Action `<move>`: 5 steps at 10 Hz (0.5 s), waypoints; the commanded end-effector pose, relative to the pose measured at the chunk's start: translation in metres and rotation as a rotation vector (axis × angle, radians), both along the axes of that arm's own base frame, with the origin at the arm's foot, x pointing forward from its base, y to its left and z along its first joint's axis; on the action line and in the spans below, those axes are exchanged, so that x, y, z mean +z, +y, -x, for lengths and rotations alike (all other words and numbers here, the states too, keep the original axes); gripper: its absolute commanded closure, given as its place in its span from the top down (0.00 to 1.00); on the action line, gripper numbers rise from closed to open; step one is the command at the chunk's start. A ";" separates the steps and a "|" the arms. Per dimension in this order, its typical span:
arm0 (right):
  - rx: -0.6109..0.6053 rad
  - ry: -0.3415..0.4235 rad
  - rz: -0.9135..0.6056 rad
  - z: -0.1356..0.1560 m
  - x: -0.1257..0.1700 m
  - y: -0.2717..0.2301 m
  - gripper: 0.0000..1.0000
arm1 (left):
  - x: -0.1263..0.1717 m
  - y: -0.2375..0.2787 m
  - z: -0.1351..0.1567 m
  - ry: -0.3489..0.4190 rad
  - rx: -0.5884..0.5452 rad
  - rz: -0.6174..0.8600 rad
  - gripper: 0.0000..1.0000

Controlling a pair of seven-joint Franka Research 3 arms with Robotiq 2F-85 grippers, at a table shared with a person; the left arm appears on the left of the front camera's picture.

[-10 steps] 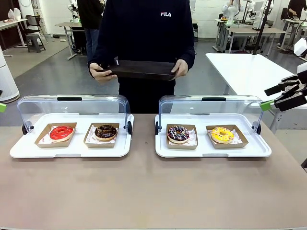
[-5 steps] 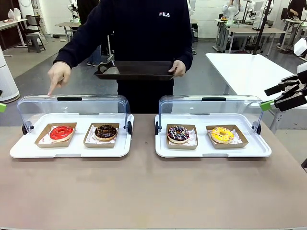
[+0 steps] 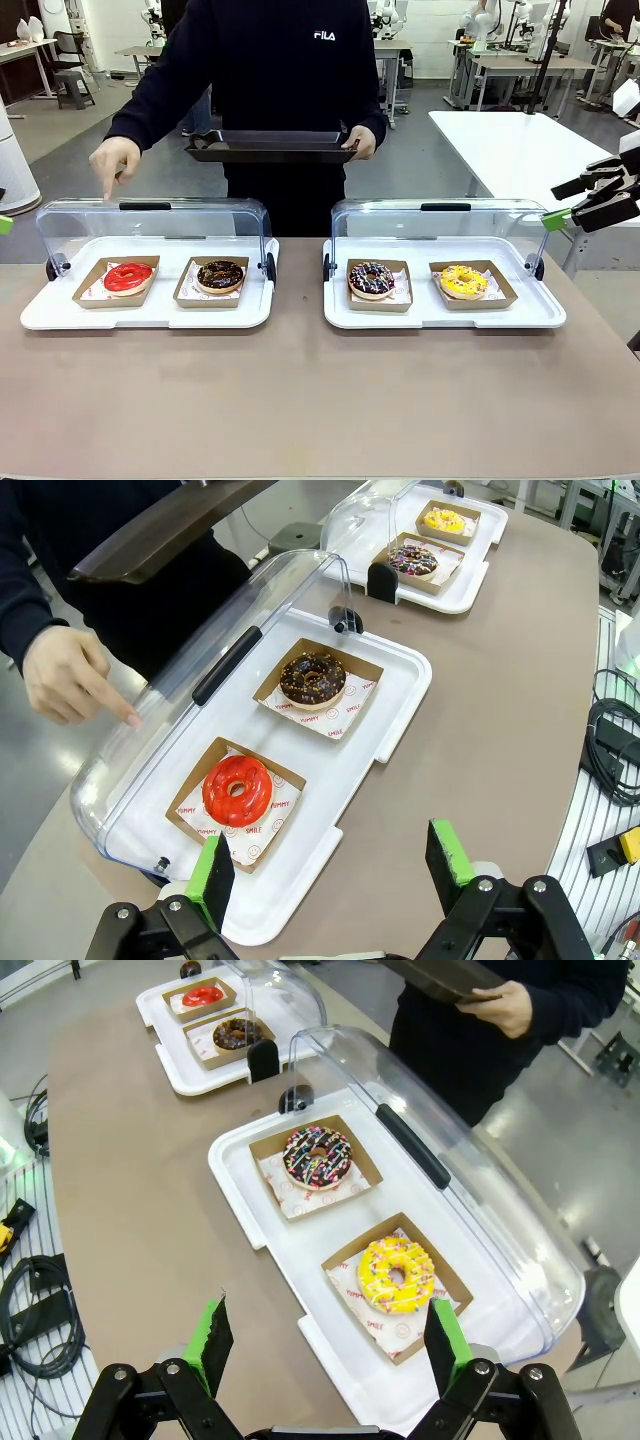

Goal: Provide the desired donut to the person.
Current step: Pick up and lift the Paper togo box containing the Donut pointed at by the person.

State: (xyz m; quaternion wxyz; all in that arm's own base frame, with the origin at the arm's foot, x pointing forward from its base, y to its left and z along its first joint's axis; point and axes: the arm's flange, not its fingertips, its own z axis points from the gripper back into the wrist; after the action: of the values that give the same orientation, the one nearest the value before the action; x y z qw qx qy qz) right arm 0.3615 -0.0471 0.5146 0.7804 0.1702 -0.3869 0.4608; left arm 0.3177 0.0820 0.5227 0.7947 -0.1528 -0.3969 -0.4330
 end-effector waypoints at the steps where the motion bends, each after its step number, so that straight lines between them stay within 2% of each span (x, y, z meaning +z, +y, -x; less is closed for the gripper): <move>1: -0.004 -0.005 -0.013 -0.002 0.000 0.001 1.00 | 0.001 0.000 -0.001 -0.004 0.005 0.008 1.00; 5: -0.004 -0.005 -0.013 -0.002 0.000 0.001 1.00 | 0.001 0.000 -0.001 -0.004 0.005 0.008 1.00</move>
State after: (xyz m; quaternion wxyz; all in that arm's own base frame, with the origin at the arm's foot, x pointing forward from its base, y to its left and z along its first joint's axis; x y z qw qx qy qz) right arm 0.3615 -0.0471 0.5146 0.7804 0.1702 -0.3869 0.4608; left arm 0.3177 0.0820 0.5227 0.7947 -0.1528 -0.3969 -0.4331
